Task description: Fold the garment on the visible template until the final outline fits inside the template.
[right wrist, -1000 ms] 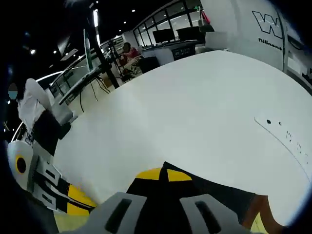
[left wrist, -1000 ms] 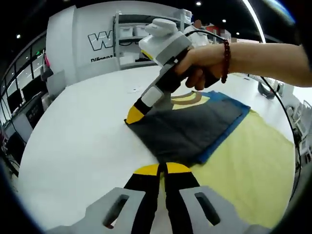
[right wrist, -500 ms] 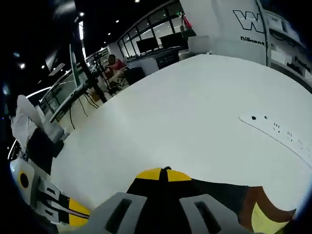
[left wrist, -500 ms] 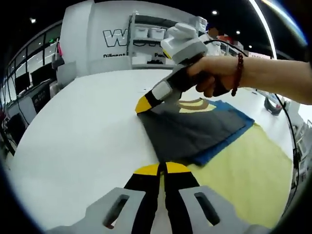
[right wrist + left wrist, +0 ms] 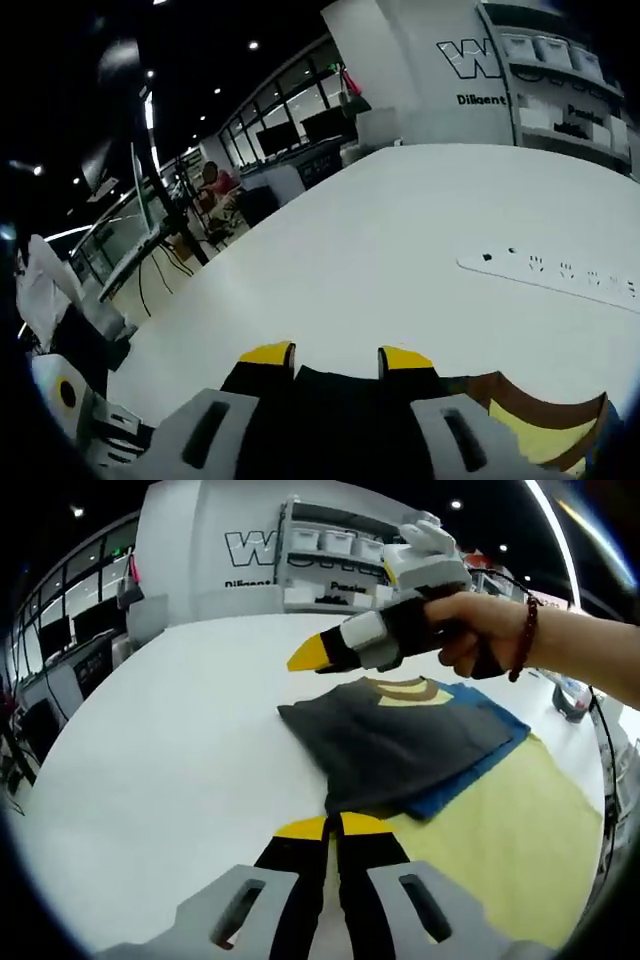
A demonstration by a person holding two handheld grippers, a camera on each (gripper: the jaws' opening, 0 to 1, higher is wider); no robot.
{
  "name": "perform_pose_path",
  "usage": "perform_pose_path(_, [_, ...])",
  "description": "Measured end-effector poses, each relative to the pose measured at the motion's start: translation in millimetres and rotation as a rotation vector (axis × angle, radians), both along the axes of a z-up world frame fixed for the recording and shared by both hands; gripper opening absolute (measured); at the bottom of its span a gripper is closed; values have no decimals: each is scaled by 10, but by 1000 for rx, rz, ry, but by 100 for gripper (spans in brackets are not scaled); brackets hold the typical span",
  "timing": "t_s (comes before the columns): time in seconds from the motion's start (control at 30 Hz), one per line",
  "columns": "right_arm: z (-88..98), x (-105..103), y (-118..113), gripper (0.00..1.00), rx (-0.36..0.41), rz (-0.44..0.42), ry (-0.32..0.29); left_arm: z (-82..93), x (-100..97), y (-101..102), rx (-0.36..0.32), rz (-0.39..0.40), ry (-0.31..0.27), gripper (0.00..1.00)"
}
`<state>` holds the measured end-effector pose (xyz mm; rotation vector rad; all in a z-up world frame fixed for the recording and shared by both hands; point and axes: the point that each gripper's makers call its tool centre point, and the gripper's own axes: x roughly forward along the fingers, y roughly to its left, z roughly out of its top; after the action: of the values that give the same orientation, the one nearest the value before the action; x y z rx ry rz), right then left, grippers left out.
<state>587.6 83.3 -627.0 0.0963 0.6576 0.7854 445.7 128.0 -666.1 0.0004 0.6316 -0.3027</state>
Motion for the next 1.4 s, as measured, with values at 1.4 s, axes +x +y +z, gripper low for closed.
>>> perform_pose_path(1.4, [79, -796, -1444, 69, -120, -218, -6, 162, 114, 493, 6, 89, -15, 14])
